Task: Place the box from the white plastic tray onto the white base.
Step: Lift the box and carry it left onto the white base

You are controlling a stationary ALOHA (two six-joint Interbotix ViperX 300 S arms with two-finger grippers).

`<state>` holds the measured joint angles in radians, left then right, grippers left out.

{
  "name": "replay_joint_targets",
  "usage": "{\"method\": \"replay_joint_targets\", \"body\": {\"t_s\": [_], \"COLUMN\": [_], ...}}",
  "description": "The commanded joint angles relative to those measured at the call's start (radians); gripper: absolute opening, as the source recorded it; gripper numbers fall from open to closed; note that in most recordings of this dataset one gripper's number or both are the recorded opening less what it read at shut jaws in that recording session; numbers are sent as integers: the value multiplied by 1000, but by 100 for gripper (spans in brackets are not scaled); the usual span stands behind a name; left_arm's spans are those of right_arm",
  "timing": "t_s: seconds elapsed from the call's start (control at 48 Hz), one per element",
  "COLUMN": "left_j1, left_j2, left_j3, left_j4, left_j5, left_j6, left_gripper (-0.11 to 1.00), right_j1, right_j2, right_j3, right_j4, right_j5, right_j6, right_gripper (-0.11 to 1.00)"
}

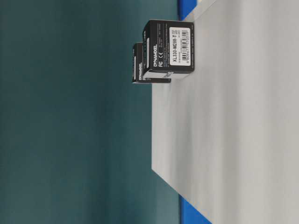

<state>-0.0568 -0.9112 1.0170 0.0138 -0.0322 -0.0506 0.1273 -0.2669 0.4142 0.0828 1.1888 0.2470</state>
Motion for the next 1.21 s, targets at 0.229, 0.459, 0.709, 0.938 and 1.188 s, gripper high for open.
{"method": "replay_joint_targets", "body": {"t_s": [0.229, 0.459, 0.709, 0.938, 1.188], "left_j1": [0, 0, 2, 3, 2], "left_j2": [3, 6, 3, 6, 5], "left_j3": [-26, -26, -46, -51, -51], "left_j4": [3, 2, 3, 2, 2], "left_j5": [-5, -5, -6, -5, -5], "left_j6": [-2, -2, -2, 0, 0], "left_gripper": [-7, -7, -7, -7, -7], "right_j1": [-29, -55, -60, -67, -72], "right_j2": [54, 109, 176, 230, 298], "right_j3": [-97, -155, -184, -213, -206], "right_j4": [-11, -15, -41, -46, -46], "right_j5": [-14, -17, -11, -6, -15], "right_j6": [-35, -46, -51, -98, -166], "right_gripper": [60, 60, 60, 60, 60]}}
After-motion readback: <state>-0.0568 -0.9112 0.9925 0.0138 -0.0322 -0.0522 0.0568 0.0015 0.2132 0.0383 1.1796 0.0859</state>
